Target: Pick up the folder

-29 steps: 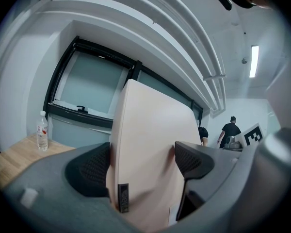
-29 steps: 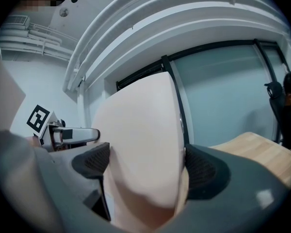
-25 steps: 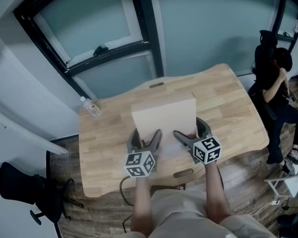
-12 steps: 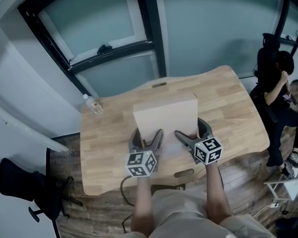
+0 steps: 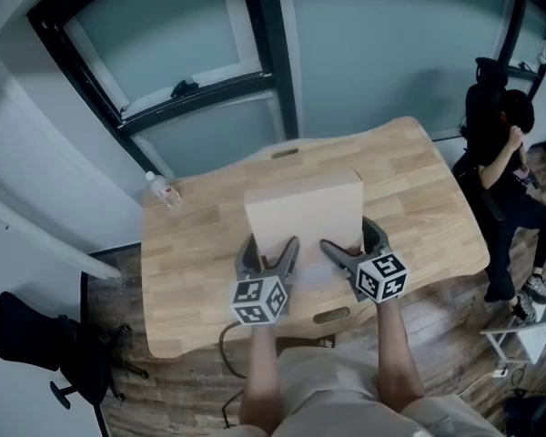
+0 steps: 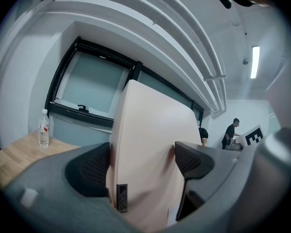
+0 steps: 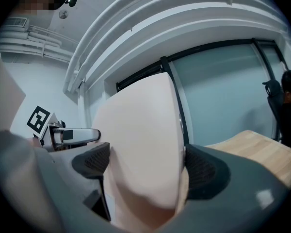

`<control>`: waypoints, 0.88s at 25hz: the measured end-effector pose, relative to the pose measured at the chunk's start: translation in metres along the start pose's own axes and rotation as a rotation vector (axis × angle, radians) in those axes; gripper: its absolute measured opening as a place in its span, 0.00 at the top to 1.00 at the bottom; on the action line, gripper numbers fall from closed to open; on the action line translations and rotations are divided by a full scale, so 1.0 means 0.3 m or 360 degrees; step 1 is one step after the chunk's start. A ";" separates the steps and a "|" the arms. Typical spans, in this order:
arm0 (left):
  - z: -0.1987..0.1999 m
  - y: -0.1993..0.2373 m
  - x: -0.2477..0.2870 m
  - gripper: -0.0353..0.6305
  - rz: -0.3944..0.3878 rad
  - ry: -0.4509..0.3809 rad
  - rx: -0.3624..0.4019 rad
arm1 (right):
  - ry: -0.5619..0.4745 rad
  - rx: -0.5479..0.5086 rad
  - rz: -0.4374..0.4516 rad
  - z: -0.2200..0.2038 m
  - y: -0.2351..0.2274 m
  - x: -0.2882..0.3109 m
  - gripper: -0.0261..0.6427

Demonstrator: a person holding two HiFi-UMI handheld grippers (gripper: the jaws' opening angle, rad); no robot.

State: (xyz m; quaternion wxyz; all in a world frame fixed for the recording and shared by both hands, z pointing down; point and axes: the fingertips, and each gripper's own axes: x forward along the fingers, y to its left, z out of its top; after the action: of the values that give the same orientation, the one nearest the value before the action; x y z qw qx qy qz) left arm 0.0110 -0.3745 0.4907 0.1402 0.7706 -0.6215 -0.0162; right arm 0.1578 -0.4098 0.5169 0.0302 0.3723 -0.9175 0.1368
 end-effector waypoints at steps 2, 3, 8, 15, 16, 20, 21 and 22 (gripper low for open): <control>-0.001 -0.003 -0.001 0.34 0.0002 -0.0002 -0.0001 | -0.0001 0.0000 0.0003 -0.001 0.000 -0.004 0.24; -0.002 -0.005 0.000 0.34 0.0002 -0.0002 -0.0001 | -0.0001 0.0000 0.0003 -0.001 -0.001 -0.006 0.24; -0.013 -0.018 0.012 0.34 -0.0007 0.0014 0.0002 | 0.0004 0.0011 -0.0001 -0.011 -0.016 -0.020 0.24; -0.019 -0.046 0.032 0.34 -0.0019 0.0028 -0.0003 | -0.0006 0.0024 -0.0042 -0.011 -0.053 -0.041 0.25; -0.021 -0.049 0.034 0.34 -0.0020 0.0029 -0.0006 | -0.0012 0.0024 -0.0045 -0.011 -0.057 -0.045 0.25; -0.025 -0.061 0.043 0.34 -0.0023 0.0028 -0.0013 | -0.0023 0.0023 -0.0047 -0.007 -0.070 -0.054 0.26; -0.025 -0.063 0.045 0.34 -0.0024 0.0028 -0.0013 | -0.0025 0.0023 -0.0049 -0.005 -0.073 -0.054 0.26; -0.024 -0.065 0.047 0.34 -0.0024 0.0028 -0.0012 | -0.0028 0.0024 -0.0051 -0.004 -0.076 -0.056 0.26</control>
State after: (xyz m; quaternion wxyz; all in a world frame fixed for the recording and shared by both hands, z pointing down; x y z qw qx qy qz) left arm 0.0343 -0.3830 0.4951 0.1483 0.7748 -0.6145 -0.0128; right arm 0.1856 -0.4139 0.5206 0.0214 0.3883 -0.9106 0.1398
